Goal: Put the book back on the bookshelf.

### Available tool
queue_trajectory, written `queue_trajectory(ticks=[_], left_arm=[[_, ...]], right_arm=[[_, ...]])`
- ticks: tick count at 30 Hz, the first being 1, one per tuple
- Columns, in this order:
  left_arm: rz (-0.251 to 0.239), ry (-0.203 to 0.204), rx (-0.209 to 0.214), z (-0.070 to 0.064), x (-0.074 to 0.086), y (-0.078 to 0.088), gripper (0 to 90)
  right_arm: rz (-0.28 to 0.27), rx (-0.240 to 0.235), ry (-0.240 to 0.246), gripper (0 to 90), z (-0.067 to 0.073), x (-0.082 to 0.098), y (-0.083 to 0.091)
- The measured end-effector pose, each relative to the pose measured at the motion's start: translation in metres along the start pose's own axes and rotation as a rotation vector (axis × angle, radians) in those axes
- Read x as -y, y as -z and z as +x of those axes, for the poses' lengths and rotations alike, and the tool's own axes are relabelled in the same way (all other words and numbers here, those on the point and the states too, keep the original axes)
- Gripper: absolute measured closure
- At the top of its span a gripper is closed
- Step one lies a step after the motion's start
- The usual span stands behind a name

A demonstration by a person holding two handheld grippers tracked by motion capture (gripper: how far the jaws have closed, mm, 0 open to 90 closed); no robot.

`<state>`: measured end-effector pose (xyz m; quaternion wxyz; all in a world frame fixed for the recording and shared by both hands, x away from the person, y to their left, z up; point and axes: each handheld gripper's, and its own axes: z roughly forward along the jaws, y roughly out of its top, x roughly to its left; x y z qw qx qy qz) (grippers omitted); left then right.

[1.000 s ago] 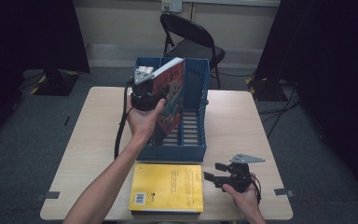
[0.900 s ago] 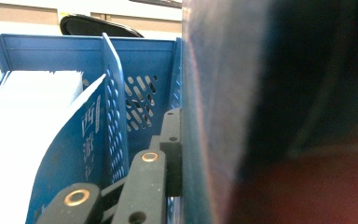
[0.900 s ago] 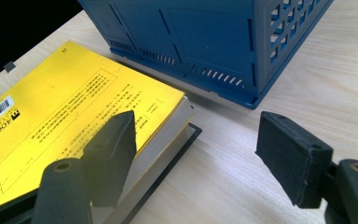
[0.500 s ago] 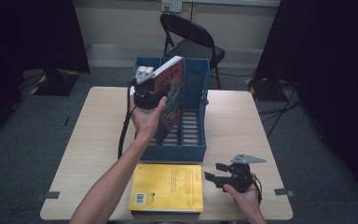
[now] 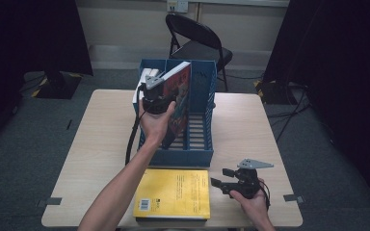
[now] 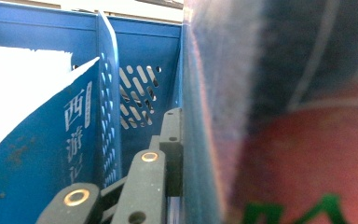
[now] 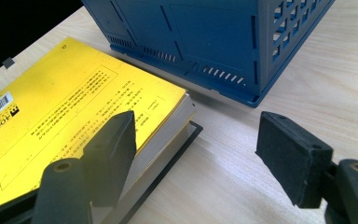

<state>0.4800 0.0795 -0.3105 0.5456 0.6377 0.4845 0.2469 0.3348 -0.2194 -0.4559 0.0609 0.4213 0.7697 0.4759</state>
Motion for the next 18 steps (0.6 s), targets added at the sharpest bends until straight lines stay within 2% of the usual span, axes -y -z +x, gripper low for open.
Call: queue_trajectory(ticks=[4,8,10,11,13,16,18], left_arm=[[-0.003,0.005,-0.009,0.0,0.003,-0.003,74.4],[0.008,-0.019,-0.015,-0.001,0.007,-0.008,74.4],[0.014,-0.006,-0.016,-0.001,0.011,-0.01,74.4],[0.015,-0.005,-0.009,-0.001,0.013,-0.01,74.4],[0.021,-0.037,-0.013,-0.003,0.018,-0.01,74.4],[0.034,-0.013,0.004,0.002,0.025,-0.01,74.4],[0.041,-0.03,0.004,0.003,0.029,-0.011,74.4]], right_arm=[[0.007,0.004,0.001,27.9,-0.001,0.0,-0.001],[0.007,0.001,0.006,27.9,0.0,0.0,0.0],[0.01,0.002,0.005,27.9,-0.001,0.0,-0.001],[0.012,0.004,0.003,27.9,-0.001,0.0,-0.001],[0.009,0.001,0.001,28.0,-0.001,0.0,-0.001],[0.014,0.004,0.003,27.9,-0.002,0.0,-0.001],[0.014,0.003,0.003,28.1,-0.001,0.0,-0.001]])
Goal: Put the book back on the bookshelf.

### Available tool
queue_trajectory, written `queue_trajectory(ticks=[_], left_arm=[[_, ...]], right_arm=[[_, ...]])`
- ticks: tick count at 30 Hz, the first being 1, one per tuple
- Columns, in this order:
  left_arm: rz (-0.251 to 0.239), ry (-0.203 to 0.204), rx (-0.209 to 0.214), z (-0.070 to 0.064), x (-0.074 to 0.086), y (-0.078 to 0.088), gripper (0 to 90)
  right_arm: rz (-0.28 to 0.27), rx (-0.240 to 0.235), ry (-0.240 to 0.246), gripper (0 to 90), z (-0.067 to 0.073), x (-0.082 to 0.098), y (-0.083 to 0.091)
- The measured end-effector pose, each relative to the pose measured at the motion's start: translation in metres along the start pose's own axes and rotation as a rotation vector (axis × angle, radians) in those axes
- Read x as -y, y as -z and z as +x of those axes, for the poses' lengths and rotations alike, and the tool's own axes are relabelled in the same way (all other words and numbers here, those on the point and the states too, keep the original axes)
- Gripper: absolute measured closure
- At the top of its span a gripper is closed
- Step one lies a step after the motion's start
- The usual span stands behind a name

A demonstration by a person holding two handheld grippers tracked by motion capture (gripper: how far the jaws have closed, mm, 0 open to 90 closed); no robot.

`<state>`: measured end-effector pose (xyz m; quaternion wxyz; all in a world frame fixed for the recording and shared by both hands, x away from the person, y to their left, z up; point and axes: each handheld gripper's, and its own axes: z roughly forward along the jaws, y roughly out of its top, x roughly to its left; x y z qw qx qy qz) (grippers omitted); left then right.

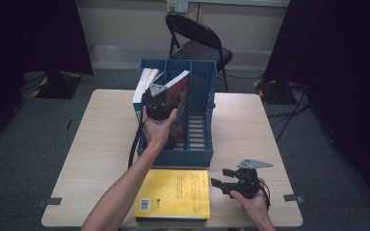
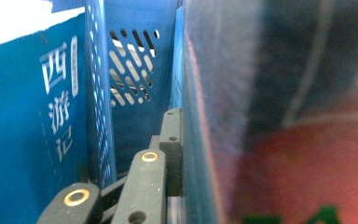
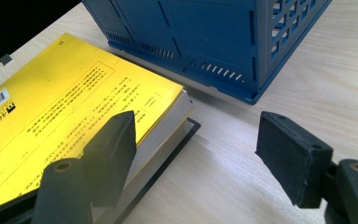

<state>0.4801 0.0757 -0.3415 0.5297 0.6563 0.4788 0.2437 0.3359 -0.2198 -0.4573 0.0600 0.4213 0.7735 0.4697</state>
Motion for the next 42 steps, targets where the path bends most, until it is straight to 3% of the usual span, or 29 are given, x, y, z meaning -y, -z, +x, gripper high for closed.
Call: queue_trajectory(ticks=[2,8,11,15,27,31,34,42], left_arm=[[0.015,0.026,0.011,0.003,0.003,-0.001,74.2],[0.034,-0.008,0.029,0.003,0.008,0.001,74.0],[0.042,-0.002,0.057,0.006,0.011,0.006,73.1],[0.057,-0.039,0.081,0.005,0.015,0.015,72.6],[0.084,-0.085,0.128,0.004,0.022,0.026,69.9],[0.115,-0.103,0.168,0.004,0.024,0.03,67.5],[0.137,-0.116,0.171,0.005,0.023,0.032,66.0],[0.157,-0.105,0.174,0.004,0.021,0.032,65.7]], right_arm=[[0.006,0.002,0.001,28.2,0.0,0.0,0.0],[0.011,0.001,0.001,28.2,0.001,0.0,-0.001],[0.015,-0.001,-0.001,28.2,0.001,0.0,-0.001],[0.021,0.0,0.002,28.2,0.002,0.001,-0.002],[0.031,0.0,0.008,28.2,0.005,0.0,-0.003],[0.033,-0.001,0.013,28.2,0.005,0.001,-0.003],[0.037,0.001,0.012,28.2,0.005,0.001,-0.004],[0.04,-0.003,0.013,28.1,0.005,0.001,-0.004]])
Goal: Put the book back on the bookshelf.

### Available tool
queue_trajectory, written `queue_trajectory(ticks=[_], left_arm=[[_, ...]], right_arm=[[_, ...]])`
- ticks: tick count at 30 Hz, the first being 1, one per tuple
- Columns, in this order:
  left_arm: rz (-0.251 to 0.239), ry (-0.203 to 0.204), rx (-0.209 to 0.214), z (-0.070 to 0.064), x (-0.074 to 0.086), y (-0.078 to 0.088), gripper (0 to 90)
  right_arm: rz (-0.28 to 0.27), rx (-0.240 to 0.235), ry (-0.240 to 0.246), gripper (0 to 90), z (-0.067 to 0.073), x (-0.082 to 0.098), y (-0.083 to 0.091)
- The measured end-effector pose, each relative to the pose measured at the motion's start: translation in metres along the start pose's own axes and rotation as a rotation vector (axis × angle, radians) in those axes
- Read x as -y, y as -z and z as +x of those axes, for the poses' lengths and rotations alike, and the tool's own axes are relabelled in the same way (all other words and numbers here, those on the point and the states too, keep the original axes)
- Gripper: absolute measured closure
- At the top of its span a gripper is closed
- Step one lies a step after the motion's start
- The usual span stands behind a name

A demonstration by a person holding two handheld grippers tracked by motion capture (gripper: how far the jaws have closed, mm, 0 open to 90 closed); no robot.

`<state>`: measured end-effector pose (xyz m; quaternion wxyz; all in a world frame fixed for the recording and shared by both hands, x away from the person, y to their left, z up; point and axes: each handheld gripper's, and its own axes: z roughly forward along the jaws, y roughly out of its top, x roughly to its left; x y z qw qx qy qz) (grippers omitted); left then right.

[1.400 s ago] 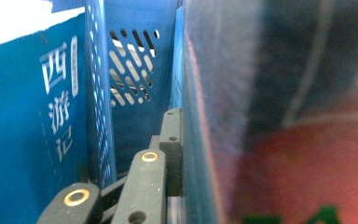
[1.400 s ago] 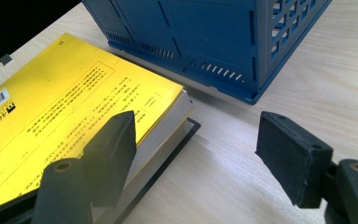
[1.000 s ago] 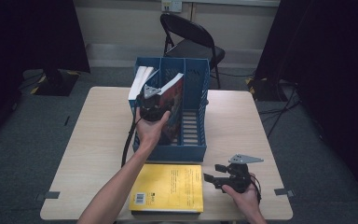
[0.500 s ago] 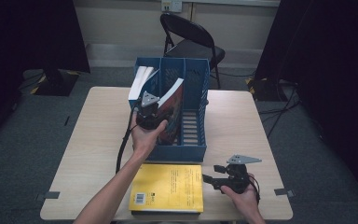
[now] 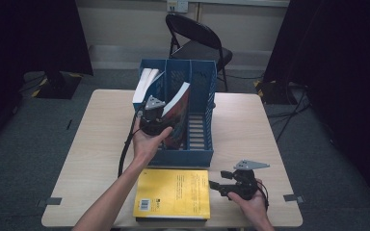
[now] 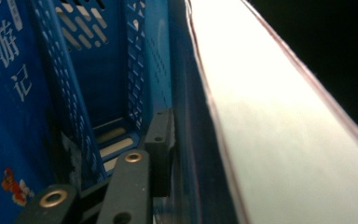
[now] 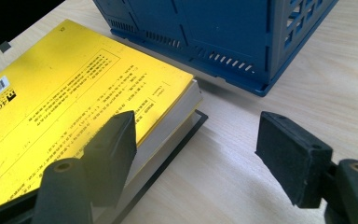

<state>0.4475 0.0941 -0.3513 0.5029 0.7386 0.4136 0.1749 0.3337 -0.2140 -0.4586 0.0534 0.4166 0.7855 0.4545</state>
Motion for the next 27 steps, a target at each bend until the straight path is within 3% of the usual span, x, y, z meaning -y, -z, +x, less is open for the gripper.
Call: queue_trajectory(ticks=[7,9,12,15,20,23,25,27], left_arm=[[0.012,-0.038,0.013,0.001,0.0,0.001,59.9],[0.051,-0.014,0.01,0.001,-0.002,0.002,57.4],[0.091,-0.036,0.003,0.0,-0.007,0.005,57.1],[0.122,-0.019,0.02,0.001,-0.014,0.008,55.7],[0.17,-0.027,0.013,0.0,-0.025,0.01,52.7],[0.177,0.017,0.025,0.001,-0.03,0.011,52.5],[0.177,0.02,0.025,0.002,-0.033,0.013,54.7],[0.212,0.018,0.025,0.003,-0.037,0.012,54.9]], right_arm=[[0.0,0.0,0.003,28.1,0.0,0.0,0.0],[0.001,-0.002,0.004,28.1,0.001,0.0,-0.001],[0.004,-0.002,0.006,28.0,0.001,0.0,-0.001],[0.002,-0.003,0.007,28.0,0.001,-0.001,-0.001],[0.004,-0.004,0.006,28.1,0.001,0.0,-0.001],[0.004,-0.003,0.005,28.1,0.001,0.0,-0.001],[0.004,-0.003,0.002,28.0,0.001,0.0,-0.001],[0.005,-0.004,0.001,28.0,0.001,0.0,-0.001]])
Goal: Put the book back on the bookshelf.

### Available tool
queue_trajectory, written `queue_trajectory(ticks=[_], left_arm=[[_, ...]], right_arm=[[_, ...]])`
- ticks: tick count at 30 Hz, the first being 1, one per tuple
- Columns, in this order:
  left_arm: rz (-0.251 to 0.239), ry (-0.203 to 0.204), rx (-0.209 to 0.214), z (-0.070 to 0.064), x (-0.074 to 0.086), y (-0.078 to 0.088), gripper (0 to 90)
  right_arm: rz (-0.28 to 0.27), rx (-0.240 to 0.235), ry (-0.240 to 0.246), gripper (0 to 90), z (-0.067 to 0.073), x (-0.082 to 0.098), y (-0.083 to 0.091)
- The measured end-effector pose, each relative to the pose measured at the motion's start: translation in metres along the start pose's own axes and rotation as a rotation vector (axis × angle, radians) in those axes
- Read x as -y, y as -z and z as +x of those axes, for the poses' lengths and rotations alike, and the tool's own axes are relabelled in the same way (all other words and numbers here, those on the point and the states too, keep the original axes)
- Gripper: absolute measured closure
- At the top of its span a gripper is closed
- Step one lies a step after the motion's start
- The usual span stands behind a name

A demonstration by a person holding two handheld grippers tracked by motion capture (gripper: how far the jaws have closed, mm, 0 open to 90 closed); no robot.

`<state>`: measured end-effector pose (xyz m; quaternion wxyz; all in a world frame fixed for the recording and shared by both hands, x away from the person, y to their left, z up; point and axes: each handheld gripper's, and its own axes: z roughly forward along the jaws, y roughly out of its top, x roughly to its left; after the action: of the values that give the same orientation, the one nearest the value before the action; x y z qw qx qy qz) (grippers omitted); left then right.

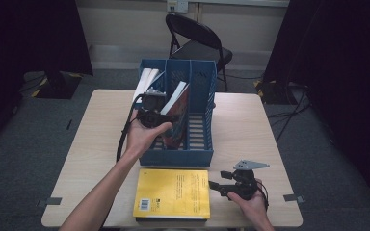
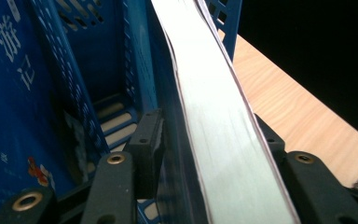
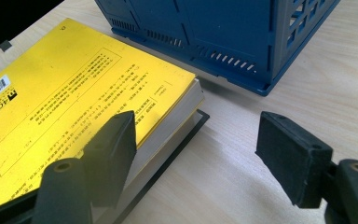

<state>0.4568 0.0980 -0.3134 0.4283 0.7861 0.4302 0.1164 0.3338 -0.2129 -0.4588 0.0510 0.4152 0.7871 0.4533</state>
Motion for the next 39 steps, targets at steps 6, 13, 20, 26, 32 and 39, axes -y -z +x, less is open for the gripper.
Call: queue_trajectory(ticks=[6,13,20,26,32,39], left_arm=[[0.062,0.031,0.002,0.0,-0.016,0.002,56.2],[0.147,0.005,-0.05,-0.006,-0.034,0.0,63.7],[0.283,-0.004,-0.084,-0.01,-0.052,-0.008,65.7],[0.371,-0.015,-0.118,-0.01,-0.063,-0.018,67.6],[0.493,0.037,-0.115,-0.005,-0.065,-0.034,66.9],[0.536,0.085,-0.117,0.002,-0.067,-0.038,71.3]], right_arm=[[0.0,-0.002,0.003,28.0,0.0,0.0,-0.001],[-0.007,-0.011,0.002,28.0,0.001,-0.001,0.0],[-0.005,-0.022,-0.015,28.2,0.0,0.0,0.001],[0.003,-0.038,-0.02,28.3,0.0,-0.001,0.0],[0.004,-0.041,-0.018,28.4,0.0,-0.001,0.0],[-0.002,-0.031,-0.019,28.3,-0.001,0.0,0.001]])
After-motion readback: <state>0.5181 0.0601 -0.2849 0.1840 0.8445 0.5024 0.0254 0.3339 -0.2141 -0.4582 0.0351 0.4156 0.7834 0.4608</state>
